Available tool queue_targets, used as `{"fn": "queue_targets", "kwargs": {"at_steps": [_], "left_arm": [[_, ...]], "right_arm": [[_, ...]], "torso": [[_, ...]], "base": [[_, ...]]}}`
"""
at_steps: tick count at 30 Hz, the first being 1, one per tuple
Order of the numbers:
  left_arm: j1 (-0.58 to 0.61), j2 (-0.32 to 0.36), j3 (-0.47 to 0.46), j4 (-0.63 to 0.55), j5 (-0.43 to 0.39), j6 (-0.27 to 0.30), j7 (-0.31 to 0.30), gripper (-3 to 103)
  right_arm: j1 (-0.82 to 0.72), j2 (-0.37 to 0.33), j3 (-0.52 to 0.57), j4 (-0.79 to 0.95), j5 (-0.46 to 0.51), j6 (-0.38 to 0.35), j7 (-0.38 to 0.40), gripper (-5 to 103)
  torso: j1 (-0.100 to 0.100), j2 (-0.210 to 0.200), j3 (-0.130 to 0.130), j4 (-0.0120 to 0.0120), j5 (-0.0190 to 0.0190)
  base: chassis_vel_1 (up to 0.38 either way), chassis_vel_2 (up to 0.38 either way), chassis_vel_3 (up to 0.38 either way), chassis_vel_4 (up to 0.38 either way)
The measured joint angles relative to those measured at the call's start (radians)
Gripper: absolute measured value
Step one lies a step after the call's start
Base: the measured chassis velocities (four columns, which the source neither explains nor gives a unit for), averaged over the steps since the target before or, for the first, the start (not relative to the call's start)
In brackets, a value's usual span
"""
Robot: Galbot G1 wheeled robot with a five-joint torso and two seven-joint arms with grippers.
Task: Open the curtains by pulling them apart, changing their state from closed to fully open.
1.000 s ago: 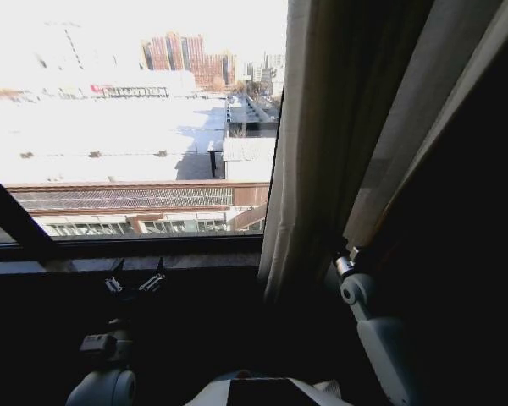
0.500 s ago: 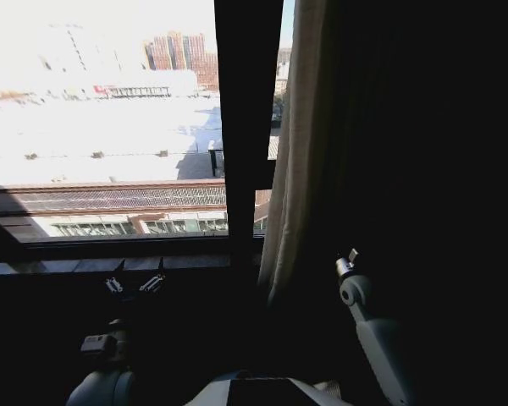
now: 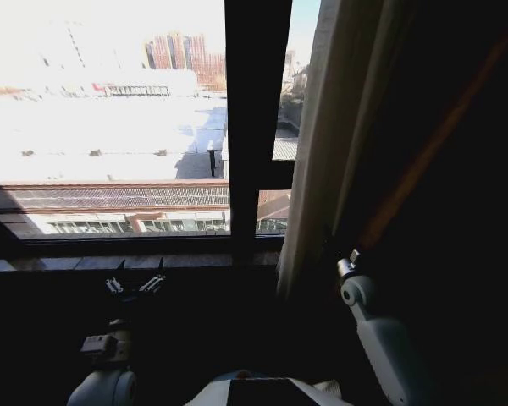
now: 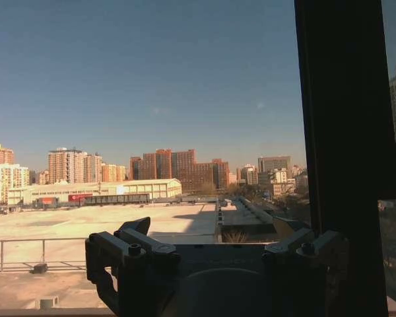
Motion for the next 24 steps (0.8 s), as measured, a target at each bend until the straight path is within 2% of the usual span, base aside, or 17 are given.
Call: {"fn": "queue_targets", "kwargs": {"at_steps": [12, 22, 23, 24], "left_arm": [[0.0, 0.0, -0.002, 0.001, -0.001, -0.004, -0.001, 100], [0.003, -0.005, 0.0, 0.003, -0.001, -0.007, -0.001, 100], [0.003, -0.006, 0.0, 0.003, -0.001, -0.007, -0.001, 100], [0.003, -0.006, 0.001, 0.003, -0.001, -0.007, -0.001, 100]], "right_arm": [[0.064, -0.057, 0.106, -0.168, -0.022, 0.033, 0.046, 0], [0.11, -0.067, 0.146, -0.247, -0.053, 0.033, 0.136, 0], [0.111, -0.067, 0.146, -0.248, -0.055, 0.032, 0.147, -3], [0.105, -0.067, 0.145, -0.248, -0.055, 0.029, 0.145, 1]], "torso": [[0.0, 0.0, 0.0, 0.0, -0.0001], [0.0, 0.0, 0.0, 0.0, -0.0001], [0.0, 0.0, 0.0, 0.0, -0.0001], [0.0, 0.0, 0.0, 0.0002, 0.0]], "base": [[0.0, 0.0, 0.0, 0.0], [0.0, 0.0, 0.0, 0.0], [0.0, 0.0, 0.0, 0.0], [0.0, 0.0, 0.0, 0.0]]}}
